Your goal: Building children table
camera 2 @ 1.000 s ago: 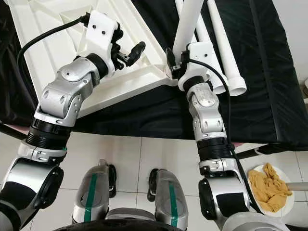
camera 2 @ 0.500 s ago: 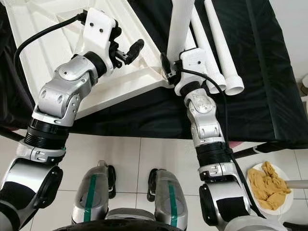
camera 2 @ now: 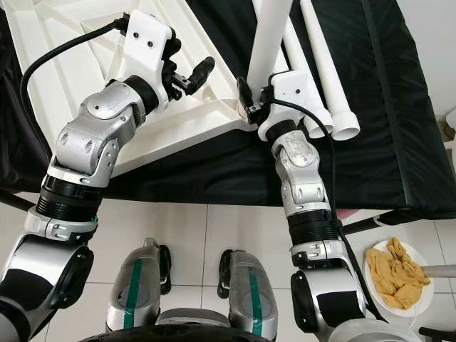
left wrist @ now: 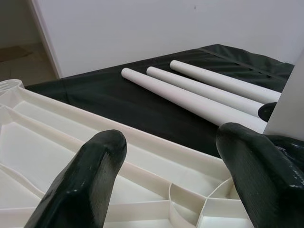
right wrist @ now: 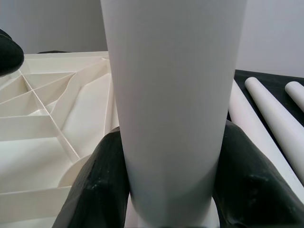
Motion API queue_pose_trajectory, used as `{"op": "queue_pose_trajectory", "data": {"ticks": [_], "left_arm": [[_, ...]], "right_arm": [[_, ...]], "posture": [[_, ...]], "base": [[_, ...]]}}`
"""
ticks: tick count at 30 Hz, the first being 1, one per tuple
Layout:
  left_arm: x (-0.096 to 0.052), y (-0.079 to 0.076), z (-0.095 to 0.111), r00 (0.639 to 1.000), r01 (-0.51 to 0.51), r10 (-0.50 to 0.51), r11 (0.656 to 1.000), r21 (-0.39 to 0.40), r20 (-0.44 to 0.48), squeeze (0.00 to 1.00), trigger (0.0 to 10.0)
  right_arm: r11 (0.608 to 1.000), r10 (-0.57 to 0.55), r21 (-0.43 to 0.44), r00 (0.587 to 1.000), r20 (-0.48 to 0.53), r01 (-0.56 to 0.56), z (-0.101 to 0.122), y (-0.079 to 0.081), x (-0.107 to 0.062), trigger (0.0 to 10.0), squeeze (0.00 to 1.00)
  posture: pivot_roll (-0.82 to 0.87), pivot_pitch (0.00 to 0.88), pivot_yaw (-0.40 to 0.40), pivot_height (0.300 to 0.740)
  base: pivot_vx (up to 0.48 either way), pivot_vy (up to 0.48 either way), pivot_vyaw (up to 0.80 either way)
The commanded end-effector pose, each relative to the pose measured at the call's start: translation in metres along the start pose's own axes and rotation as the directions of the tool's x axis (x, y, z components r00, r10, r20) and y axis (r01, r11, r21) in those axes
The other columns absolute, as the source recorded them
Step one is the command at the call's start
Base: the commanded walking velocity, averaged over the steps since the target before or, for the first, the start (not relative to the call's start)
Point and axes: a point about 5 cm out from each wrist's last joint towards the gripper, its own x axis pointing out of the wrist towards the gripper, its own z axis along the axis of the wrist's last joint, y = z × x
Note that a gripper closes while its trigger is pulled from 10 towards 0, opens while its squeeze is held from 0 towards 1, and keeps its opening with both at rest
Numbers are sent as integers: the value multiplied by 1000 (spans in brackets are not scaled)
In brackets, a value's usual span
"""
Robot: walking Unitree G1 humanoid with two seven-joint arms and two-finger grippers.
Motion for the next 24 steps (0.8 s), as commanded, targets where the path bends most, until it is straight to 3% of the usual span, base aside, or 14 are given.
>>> {"op": "queue_pose_trajectory", "data": {"ticks": [1, 17, 24], "left_arm": [[-1, 0, 5, 1000, -3, 3, 1000, 12, 11, 0, 10000], [-1, 0, 9, 1000, 1, -2, 1000, 22, 20, 0, 10000], [-1, 0, 9, 1000, 4, -4, 1000, 23, 21, 0, 10000]], "right_arm": [[997, -7, 70, 988, -152, 18, -31, 0, -11, 10000, 0], [975, -59, 200, 978, -199, 99, -43, -5, -11, 10000, 0], [974, -64, 201, 974, -216, 109, -47, -6, -13, 10000, 0]], "posture": [[89, 67, -38, 740], [95, 52, -35, 740], [95, 49, -34, 740]], "base": [[0, 0, 0], [0, 0, 0], [0, 0, 0]]}}
